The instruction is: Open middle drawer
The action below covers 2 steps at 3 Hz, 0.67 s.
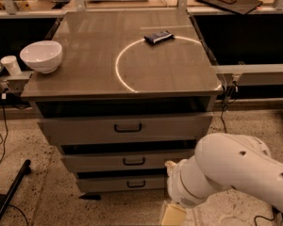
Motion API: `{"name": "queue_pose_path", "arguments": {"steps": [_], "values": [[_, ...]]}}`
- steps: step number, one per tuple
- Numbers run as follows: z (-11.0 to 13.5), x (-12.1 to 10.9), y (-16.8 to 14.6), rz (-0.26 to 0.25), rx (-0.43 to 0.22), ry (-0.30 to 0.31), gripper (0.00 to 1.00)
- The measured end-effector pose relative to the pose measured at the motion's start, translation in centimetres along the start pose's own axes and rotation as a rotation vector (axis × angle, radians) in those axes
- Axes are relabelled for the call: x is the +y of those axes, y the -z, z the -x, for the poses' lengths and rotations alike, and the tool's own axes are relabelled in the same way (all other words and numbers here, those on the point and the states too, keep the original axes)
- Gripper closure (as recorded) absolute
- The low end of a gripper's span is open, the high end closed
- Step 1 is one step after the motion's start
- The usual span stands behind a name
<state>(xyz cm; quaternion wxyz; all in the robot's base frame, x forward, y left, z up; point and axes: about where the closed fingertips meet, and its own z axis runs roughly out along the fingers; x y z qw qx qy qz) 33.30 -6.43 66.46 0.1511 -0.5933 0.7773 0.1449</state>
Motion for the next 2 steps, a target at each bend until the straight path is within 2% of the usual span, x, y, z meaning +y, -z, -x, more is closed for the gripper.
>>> {"name": "queue_pose_path", "arguments": {"steps": [1,2], "values": [[0.7,-0.7,-1.7,-0.020,0.005,0.016,0.00],[0.4,-1.6,-3.3,-0.049,0.067,0.032,0.00]]}}
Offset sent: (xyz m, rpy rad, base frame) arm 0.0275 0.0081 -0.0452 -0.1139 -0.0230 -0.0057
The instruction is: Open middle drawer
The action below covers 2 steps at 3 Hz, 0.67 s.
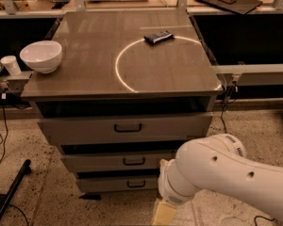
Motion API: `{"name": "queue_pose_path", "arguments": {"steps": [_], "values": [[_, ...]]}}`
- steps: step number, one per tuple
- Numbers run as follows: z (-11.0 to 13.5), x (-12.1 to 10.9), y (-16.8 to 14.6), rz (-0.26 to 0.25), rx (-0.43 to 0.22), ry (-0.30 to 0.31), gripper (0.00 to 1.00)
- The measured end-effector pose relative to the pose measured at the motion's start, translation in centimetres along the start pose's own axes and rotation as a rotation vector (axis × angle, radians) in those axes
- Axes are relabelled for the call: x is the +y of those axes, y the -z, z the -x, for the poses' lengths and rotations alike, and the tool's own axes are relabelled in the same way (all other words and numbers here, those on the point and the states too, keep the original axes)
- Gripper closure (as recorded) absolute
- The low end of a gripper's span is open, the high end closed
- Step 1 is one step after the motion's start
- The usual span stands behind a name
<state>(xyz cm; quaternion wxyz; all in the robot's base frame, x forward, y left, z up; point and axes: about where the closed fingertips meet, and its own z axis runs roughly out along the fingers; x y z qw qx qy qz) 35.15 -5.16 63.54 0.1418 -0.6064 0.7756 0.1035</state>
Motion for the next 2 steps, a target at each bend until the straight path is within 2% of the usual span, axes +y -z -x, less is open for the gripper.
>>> {"name": "queue_pose_path", "arguments": {"steps": [1,2], "values": [[-0.3,-0.5,-0.9,-0.041,0.073,0.013,0.00],[0.1,-1.7,-2.9,-0.063,0.116,-0.004,0.00]]}}
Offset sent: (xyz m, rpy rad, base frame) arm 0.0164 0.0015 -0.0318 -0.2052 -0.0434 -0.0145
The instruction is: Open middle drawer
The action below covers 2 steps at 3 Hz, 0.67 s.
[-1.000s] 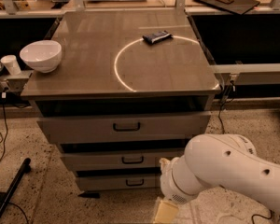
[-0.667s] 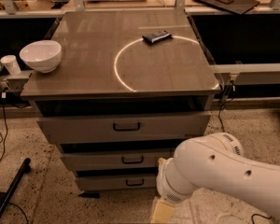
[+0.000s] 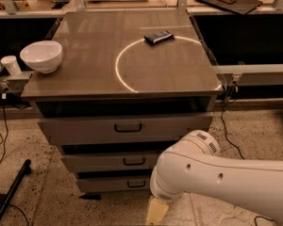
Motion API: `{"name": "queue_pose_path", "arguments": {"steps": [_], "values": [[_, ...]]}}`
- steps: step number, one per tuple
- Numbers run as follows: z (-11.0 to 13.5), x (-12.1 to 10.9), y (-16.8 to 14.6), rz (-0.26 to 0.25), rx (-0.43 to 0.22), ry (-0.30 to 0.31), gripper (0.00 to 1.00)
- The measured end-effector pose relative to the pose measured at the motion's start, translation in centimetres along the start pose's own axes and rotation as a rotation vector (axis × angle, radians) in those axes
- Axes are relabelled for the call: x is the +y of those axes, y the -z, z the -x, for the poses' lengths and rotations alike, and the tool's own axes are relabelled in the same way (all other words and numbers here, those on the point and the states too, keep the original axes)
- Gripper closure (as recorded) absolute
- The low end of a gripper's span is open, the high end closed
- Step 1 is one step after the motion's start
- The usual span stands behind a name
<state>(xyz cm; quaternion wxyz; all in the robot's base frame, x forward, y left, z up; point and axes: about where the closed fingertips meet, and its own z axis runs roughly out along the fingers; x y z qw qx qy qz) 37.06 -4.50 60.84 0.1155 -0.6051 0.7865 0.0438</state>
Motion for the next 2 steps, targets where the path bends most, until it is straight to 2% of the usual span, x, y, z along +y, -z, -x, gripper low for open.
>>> {"name": "queue_pose_path", "arguments": {"steps": [1,2], "values": [[-0.4,-0.5,-0.1,-0.009,0.007,-0.006,0.00],[-1.8,-1.9,-1.3,-0.018,0.035,-0.032,0.00]]}}
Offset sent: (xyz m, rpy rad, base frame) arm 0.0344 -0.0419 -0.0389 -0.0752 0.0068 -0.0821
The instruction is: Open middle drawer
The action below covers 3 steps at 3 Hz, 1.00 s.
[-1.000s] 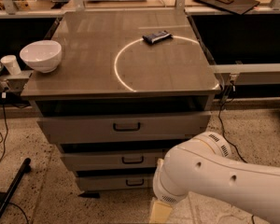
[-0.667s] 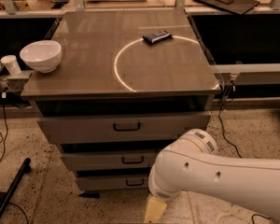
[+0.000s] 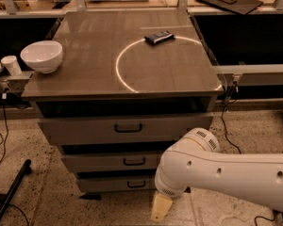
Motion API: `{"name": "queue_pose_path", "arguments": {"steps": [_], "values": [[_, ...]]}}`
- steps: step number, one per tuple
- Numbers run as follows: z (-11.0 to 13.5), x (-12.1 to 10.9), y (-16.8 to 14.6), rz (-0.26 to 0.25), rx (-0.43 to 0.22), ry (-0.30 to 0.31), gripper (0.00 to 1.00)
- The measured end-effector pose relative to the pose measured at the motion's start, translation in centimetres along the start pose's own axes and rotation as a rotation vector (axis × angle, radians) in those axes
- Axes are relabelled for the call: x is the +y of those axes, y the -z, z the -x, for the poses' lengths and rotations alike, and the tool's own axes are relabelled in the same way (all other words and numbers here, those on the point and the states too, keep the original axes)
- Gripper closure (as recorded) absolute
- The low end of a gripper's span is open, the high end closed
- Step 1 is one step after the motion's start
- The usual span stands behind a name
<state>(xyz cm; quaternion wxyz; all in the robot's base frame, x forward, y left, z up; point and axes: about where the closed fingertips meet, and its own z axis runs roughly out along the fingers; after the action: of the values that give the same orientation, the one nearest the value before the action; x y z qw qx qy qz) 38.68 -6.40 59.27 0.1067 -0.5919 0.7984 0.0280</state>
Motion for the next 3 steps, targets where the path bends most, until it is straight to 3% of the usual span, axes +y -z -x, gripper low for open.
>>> {"name": "queue_pose_path", "arguments": {"steps": [3], "values": [[-5.0,-5.9,-3.1,-0.081,0.106,-0.110,0.00]]}}
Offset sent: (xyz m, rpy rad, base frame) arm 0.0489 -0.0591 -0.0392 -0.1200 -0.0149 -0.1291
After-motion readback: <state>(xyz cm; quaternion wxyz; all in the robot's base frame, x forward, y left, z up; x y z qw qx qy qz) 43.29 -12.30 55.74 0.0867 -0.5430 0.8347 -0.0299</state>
